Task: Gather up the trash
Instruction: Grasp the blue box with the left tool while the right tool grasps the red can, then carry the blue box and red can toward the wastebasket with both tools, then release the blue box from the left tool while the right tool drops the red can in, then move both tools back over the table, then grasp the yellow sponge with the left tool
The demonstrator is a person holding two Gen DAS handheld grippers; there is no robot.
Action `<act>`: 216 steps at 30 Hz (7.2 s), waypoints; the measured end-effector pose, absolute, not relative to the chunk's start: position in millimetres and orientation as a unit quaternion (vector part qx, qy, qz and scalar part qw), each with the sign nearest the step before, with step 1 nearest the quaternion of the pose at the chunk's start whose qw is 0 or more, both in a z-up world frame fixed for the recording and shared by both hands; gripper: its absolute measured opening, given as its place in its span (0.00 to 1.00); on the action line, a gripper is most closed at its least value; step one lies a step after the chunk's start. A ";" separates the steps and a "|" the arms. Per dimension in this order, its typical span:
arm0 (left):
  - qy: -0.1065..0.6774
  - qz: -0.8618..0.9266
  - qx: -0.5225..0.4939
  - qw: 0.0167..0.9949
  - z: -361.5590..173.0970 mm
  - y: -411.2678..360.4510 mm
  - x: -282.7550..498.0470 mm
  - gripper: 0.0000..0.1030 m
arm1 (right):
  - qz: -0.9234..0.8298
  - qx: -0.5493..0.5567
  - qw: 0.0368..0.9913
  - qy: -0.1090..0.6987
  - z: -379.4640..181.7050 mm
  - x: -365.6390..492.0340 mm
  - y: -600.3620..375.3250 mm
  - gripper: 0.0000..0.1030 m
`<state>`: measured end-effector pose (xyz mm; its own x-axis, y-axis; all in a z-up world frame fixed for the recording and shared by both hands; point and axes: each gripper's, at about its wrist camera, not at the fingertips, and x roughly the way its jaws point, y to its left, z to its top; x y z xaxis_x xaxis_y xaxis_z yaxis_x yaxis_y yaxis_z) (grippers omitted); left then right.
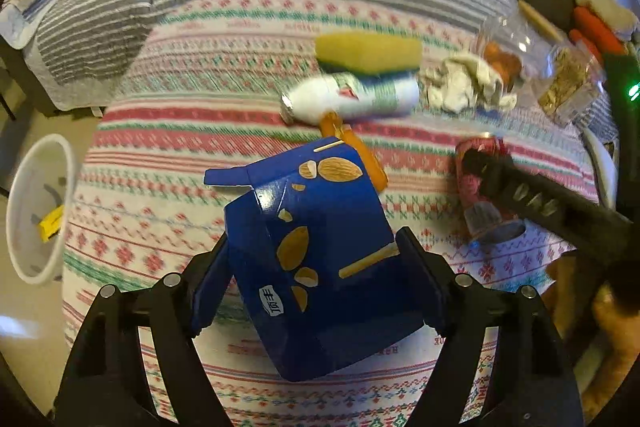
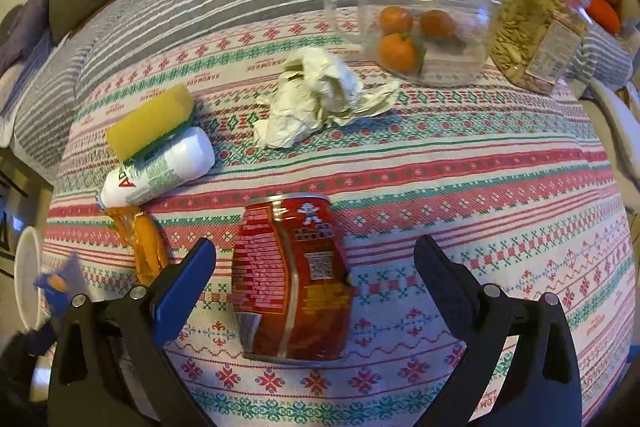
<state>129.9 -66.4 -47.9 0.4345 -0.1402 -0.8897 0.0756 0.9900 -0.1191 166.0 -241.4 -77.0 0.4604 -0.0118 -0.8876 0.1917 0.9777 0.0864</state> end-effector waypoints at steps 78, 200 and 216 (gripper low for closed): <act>0.337 0.073 -0.086 0.935 36.0 163.2 105.4 0.74 | 0.072 0.052 0.967 0.240 34.1 100.9 -50.6 0.60; 0.406 0.044 0.014 0.913 1.6 -0.8 166.0 0.93 | -0.110 0.127 0.931 0.325 4.8 134.9 -222.7 0.94; 0.492 -0.144 -0.022 0.859 -36.2 -65.9 235.7 0.93 | -0.152 0.262 0.890 0.342 4.0 134.6 -323.3 0.94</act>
<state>235.7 -65.9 -36.2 0.4752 -0.2686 -0.8379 0.2253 0.9577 -0.1792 134.6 -323.3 4.0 0.7205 -0.0913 -0.6874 0.4493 0.8165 0.3625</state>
